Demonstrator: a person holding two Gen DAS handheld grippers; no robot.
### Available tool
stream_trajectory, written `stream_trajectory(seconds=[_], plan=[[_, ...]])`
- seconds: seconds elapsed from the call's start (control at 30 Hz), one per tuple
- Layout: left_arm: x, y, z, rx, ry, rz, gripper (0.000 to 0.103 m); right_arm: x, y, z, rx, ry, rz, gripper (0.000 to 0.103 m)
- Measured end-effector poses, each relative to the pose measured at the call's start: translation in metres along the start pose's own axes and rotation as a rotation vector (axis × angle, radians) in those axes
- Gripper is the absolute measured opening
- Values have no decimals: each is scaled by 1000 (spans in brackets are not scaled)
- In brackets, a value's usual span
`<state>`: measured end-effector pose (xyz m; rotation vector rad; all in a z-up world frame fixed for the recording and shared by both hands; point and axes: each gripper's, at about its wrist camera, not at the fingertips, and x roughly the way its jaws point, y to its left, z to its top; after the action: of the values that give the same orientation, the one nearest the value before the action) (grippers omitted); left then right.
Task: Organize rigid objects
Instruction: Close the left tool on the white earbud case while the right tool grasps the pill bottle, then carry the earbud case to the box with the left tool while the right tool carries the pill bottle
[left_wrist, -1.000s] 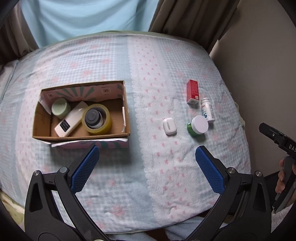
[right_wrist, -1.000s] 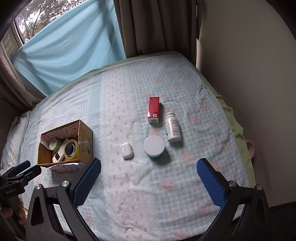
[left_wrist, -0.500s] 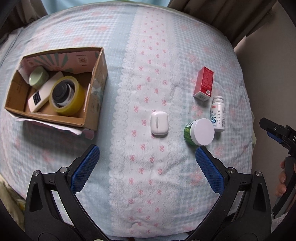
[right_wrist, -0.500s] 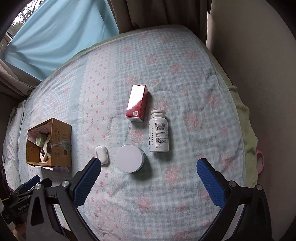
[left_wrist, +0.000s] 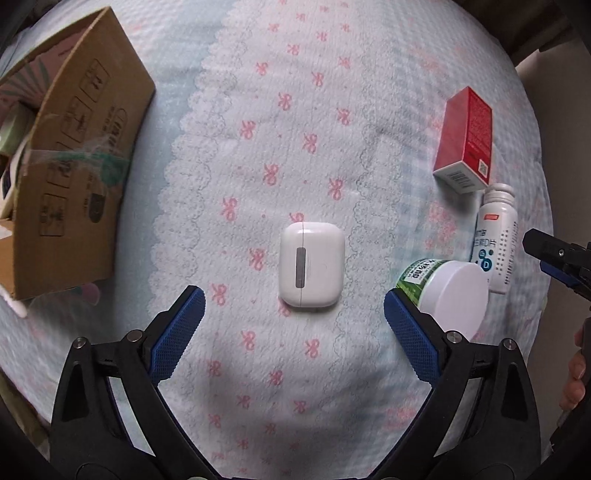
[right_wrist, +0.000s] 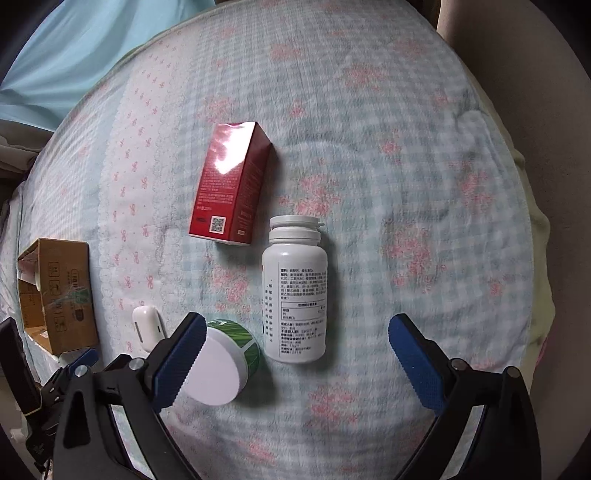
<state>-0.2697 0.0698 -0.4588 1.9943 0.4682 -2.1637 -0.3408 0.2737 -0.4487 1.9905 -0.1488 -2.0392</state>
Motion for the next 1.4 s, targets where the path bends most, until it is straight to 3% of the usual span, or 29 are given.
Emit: stream_trajectory(seconds=[0.27, 0.37, 0.4, 0.47, 0.53, 0.57, 0.6, 0.63, 0.73, 1.07, 1.4], plan=[[33, -8, 11, -4, 38, 24, 89, 46, 3, 9, -40, 113, -39, 86], [42, -11, 12, 6, 47, 40, 76, 56, 5, 10, -51, 132, -58, 81], [43, -13, 12, 15, 46, 54, 75, 58, 5, 10, -50, 140, -64, 75], [43, -17, 12, 27, 35, 64, 73, 62, 3, 11, -37, 151, -70, 74], [42, -20, 11, 41, 31, 74, 62, 64, 3, 12, -35, 152, -74, 73], [42, -22, 11, 48, 31, 73, 58, 65, 3, 13, -44, 152, -89, 68], [40, -25, 11, 55, 30, 67, 44, 65, 4, 13, -55, 153, -104, 62], [39, -28, 11, 62, 32, 68, 41, 65, 4, 14, -62, 153, -104, 61], [39, -31, 11, 64, 38, 75, 41, 62, 5, 14, -61, 151, -93, 47], [32, -27, 6, 48, 32, 36, 41, 58, -2, 9, -40, 138, -65, 47], [-10, -35, -6, 87, -37, 4, 41, 20, -17, -15, 38, 70, -10, 46]])
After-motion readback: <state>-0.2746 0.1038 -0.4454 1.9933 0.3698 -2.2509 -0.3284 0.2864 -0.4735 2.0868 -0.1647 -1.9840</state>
